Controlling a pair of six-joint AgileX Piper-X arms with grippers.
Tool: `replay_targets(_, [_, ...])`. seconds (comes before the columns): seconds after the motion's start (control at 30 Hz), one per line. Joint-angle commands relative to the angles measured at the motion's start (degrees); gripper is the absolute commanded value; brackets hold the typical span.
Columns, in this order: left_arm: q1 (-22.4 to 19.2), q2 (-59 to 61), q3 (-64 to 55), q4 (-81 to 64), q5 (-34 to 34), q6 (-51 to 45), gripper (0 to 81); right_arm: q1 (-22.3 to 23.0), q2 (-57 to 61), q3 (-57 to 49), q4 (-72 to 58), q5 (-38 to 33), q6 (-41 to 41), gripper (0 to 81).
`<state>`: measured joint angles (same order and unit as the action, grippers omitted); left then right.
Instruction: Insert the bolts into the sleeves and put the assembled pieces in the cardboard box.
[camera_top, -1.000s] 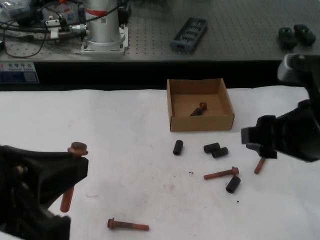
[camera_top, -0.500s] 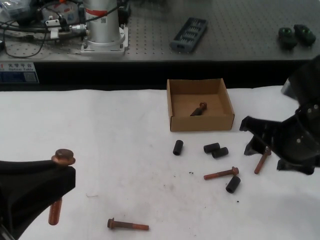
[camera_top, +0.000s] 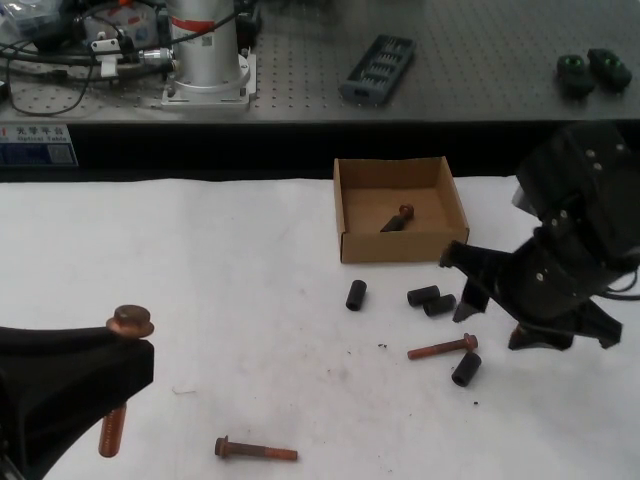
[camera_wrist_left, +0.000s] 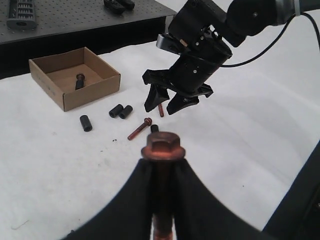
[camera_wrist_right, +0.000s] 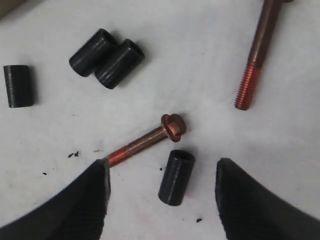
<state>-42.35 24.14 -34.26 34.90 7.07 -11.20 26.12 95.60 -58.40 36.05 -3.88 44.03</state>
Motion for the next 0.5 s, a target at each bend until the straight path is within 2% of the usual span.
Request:
replay_targets(0.0, [-0.37,-0.53,-0.24,-0.67,0.11,-0.02,0.6,0.04,0.7,-1.44,0.96,-0.35,1.18,43.9])
replay_targets(0.23, [-0.37,-0.53,-0.24,-0.7,0.24,0.68,0.6,0.04,2.3,-1.2,2.79,0.79,1.2,44.0])
replay_targets(0.47, [-0.37,-0.53,-0.24,-0.7,0.24,0.68,0.6,2.25,5.8,-1.2,2.58,0.79,1.4,44.0])
